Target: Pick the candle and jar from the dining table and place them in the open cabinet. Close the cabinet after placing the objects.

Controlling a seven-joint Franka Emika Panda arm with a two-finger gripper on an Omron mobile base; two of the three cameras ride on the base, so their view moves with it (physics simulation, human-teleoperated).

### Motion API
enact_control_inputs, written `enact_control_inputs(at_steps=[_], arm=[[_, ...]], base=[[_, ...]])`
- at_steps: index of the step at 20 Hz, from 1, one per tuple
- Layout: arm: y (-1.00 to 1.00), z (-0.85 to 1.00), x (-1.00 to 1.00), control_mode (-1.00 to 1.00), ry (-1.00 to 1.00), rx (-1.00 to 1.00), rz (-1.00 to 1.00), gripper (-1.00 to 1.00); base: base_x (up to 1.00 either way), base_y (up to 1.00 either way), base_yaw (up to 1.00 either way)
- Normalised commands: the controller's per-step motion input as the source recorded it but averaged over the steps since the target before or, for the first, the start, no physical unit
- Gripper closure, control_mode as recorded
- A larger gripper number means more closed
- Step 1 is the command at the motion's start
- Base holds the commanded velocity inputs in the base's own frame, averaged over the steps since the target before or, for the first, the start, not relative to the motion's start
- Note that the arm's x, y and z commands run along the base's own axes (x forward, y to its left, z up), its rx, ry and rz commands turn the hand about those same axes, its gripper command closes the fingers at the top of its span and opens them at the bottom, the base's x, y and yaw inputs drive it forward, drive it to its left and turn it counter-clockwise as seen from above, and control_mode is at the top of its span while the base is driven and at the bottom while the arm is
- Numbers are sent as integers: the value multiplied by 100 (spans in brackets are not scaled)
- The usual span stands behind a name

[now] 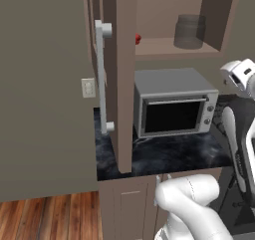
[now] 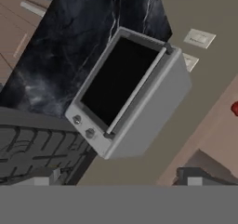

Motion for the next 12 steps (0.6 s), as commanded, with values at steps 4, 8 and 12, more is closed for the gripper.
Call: enact_control_inputs(at_steps=[4, 8, 12], arm=[[15, -29, -50, -100, 19, 0, 29, -100], [31, -31, -55, -100, 14, -14, 30, -100], [46, -54, -39, -100, 15, -22, 28, -100]], base=[[0, 0, 0], [0, 0, 0], [0, 0, 0]])
